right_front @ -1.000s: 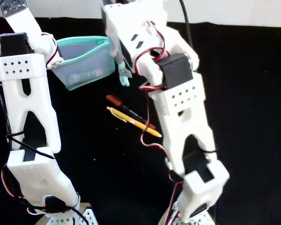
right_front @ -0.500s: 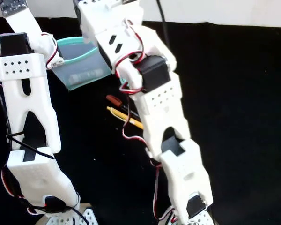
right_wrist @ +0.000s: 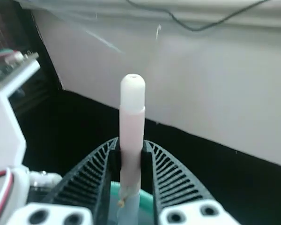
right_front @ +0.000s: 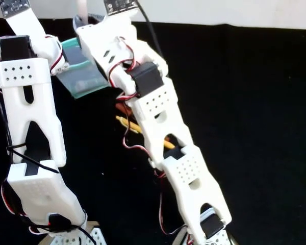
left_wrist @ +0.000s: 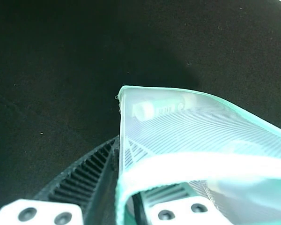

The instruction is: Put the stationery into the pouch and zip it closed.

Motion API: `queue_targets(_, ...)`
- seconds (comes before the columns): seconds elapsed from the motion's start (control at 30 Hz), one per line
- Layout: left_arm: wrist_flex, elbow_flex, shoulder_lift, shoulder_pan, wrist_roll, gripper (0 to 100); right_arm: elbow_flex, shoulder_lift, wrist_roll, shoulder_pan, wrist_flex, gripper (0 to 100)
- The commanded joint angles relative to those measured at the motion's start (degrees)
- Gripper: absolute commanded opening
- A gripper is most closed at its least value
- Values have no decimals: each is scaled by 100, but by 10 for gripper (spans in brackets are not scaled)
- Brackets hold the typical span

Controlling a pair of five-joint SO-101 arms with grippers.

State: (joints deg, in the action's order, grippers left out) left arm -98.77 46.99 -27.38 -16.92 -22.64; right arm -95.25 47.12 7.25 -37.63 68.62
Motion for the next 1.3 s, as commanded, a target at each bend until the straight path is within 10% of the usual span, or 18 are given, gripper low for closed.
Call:
queue_targets(0.0, 141, -57, -259, -92, 18, 7, -629, -180, -9, -31, 435, 6)
queue_targets(0.33, 167, -66, -259, -92, 18, 7, -620, -488, -607, -277, 1314, 13)
queue_targets(0.63, 167, -66, -268, -92, 18, 7, -620, -752, -1275, -725, 1921, 264)
queue_targets(1.27, 167, -66, -268, -92, 18, 7, -602, -1921, -1292, -347, 3240, 267)
